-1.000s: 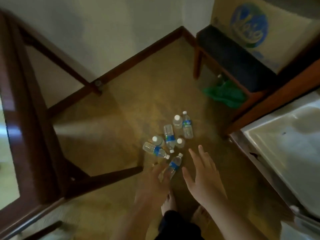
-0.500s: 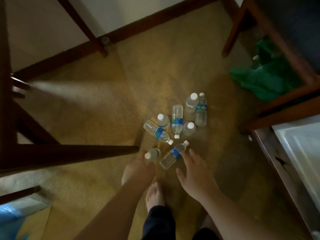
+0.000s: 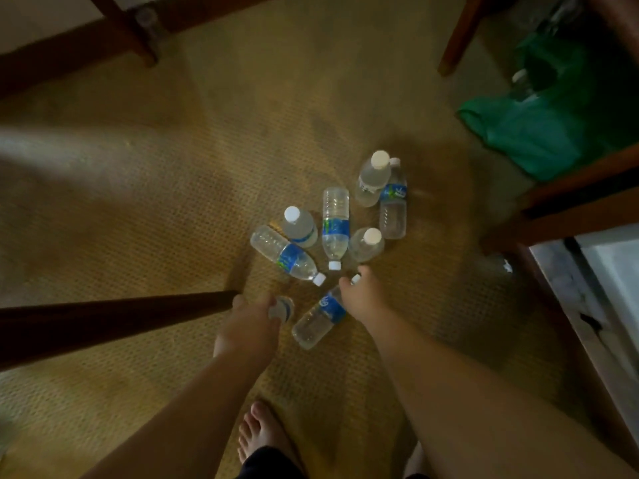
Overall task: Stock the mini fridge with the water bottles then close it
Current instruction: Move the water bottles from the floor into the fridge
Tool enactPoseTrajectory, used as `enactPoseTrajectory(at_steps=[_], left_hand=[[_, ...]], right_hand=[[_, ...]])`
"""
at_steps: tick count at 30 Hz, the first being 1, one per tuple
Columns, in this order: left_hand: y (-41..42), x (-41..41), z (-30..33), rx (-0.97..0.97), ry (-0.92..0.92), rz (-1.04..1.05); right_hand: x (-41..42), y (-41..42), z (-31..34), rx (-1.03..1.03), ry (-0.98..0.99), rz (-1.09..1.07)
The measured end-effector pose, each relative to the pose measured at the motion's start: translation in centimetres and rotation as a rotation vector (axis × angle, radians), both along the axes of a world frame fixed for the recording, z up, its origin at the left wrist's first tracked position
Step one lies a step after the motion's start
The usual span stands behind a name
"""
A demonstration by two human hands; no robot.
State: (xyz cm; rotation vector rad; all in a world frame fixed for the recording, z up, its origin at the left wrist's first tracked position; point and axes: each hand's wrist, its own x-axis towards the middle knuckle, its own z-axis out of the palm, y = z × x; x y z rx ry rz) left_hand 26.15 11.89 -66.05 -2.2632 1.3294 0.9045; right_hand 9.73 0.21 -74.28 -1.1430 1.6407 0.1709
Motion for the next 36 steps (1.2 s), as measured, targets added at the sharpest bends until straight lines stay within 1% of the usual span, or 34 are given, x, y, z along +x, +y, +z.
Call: enactPoseTrajectory(at_steps=[1, 3, 4, 5, 6, 7, 10, 12, 14, 16, 18, 21, 22, 24, 27, 28, 31, 34, 36], left_hand=[[0.1, 0.1, -0.7, -0.016, -0.016, -0.034], [0.5, 0.1, -2.0, -0.086, -0.012, -0.035], [0.7, 0.3, -2.5, -0.129, -0.007, -0.02], [0.5, 0.3, -2.7, -0.173, 0.003, 0.064], [0.2, 0.3, -2.4, -0.199, 0.017, 0.13], [0.0, 0.3, -2.4, -0.222, 0.021, 0.147], [-0.2, -0.2, -2.2, -0.241, 0.051, 0.142], [-0.2, -0.6, -1.7, -0.247, 0.061, 0.153], [0.0, -1.0, -1.1, -0.25, 0.059, 0.133], [0.0, -1.8, -0.2, -0.251, 0.073, 0.12], [0.0, -2.9, 1.1, -0.257, 0.085, 0.107], [-0.3, -4.8, 4.6, -0.248, 0.147, 0.122], [-0.3, -5.6, 5.8, -0.256, 0.183, 0.128], [-0.7, -7.2, 8.4, -0.273, 0.221, 0.105], [-2.0, -9.9, 11.4, -0.254, 0.237, -0.017], [-2.5, -11.1, 12.1, -0.241, 0.248, -0.06], [-4.6, -14.5, 13.1, -0.273, 0.303, -0.159], [-6.4, -18.0, 12.7, -0.286, 0.362, -0.303], [-7.6, -20.3, 12.2, -0.324, 0.38, -0.374]], right_hand=[[0.5, -0.3, -1.4, 0.016, 0.029, -0.023], [1.0, -0.7, -3.8, 0.023, 0.101, -0.016], [1.1, -0.8, -4.9, 0.019, 0.129, 0.002], [1.1, -0.8, -5.8, 0.013, 0.143, 0.007], [1.1, -0.7, -6.6, 0.007, 0.145, -0.003], [1.0, -0.7, -7.2, 0.008, 0.142, -0.023], [0.4, -0.8, -8.0, 0.021, 0.115, -0.085], [-0.5, -0.8, -7.5, 0.014, 0.051, -0.148], [-1.6, 0.0, -6.2, -0.01, -0.013, -0.207], [-2.5, 1.4, -3.8, -0.051, -0.056, -0.213], [-3.4, 3.1, -0.1, -0.101, -0.058, -0.124], [-5.4, 6.0, 5.5, -0.301, 0.022, 0.149], [-6.4, 7.0, 7.2, -0.359, 0.011, 0.184], [-8.6, 8.5, 10.4, -0.4, 0.009, 0.198], [-12.5, 10.0, 14.0, -0.479, 0.072, 0.211], [-14.0, 10.4, 14.9, -0.515, 0.1, 0.183], [-18.5, 10.7, 16.9, -0.637, 0.14, 0.002], [-22.6, 10.9, 18.0, -0.687, 0.225, -0.124], [-24.8, 10.8, 18.7, -0.808, 0.287, -0.2]])
